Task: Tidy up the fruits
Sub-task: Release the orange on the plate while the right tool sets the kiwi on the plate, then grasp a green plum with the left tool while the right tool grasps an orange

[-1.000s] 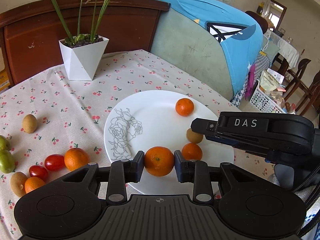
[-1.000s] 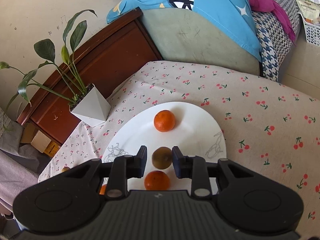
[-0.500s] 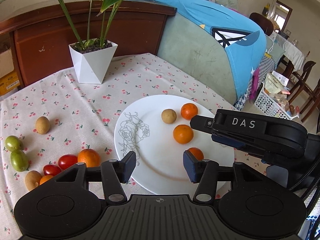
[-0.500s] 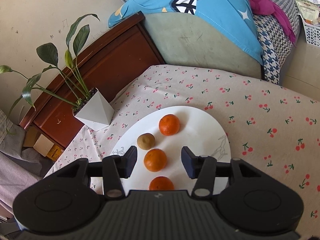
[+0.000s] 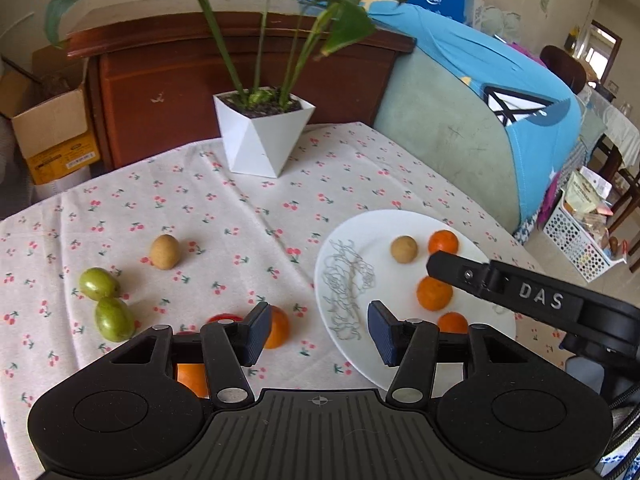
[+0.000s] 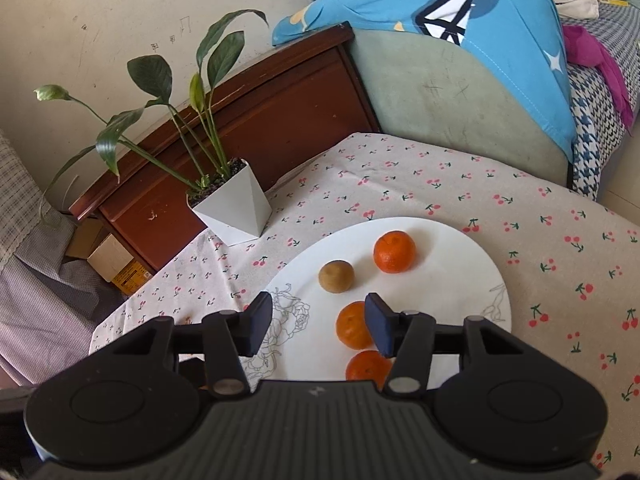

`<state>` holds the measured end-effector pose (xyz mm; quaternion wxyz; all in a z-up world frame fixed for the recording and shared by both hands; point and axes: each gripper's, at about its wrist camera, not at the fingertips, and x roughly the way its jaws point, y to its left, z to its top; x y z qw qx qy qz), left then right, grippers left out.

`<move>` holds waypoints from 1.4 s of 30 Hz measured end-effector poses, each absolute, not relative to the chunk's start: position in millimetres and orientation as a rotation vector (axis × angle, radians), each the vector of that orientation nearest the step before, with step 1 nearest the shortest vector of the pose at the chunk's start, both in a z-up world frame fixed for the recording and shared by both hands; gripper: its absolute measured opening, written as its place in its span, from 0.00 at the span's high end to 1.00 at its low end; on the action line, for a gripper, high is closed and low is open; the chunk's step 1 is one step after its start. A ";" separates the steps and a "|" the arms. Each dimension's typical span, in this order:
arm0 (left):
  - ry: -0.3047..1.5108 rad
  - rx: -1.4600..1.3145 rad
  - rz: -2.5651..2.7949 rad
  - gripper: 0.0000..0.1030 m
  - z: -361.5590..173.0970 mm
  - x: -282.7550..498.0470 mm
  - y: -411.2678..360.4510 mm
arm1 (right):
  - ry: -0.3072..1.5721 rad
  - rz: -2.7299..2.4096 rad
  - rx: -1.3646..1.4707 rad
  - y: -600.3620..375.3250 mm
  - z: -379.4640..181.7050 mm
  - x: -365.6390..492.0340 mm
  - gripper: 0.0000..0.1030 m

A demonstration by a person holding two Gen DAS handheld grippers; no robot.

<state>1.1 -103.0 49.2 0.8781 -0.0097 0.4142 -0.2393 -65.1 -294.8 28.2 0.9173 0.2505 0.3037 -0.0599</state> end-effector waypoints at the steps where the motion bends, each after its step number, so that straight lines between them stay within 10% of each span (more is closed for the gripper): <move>1: 0.864 -0.029 -0.482 0.49 50.4 3.2 -97.8 | 0.625 -0.114 0.502 -291.4 28.9 -64.3 0.49; 42: 0.974 0.015 -0.199 0.45 16.8 84.5 -6.0 | 0.689 0.177 0.106 -180.0 0.0 -30.8 0.61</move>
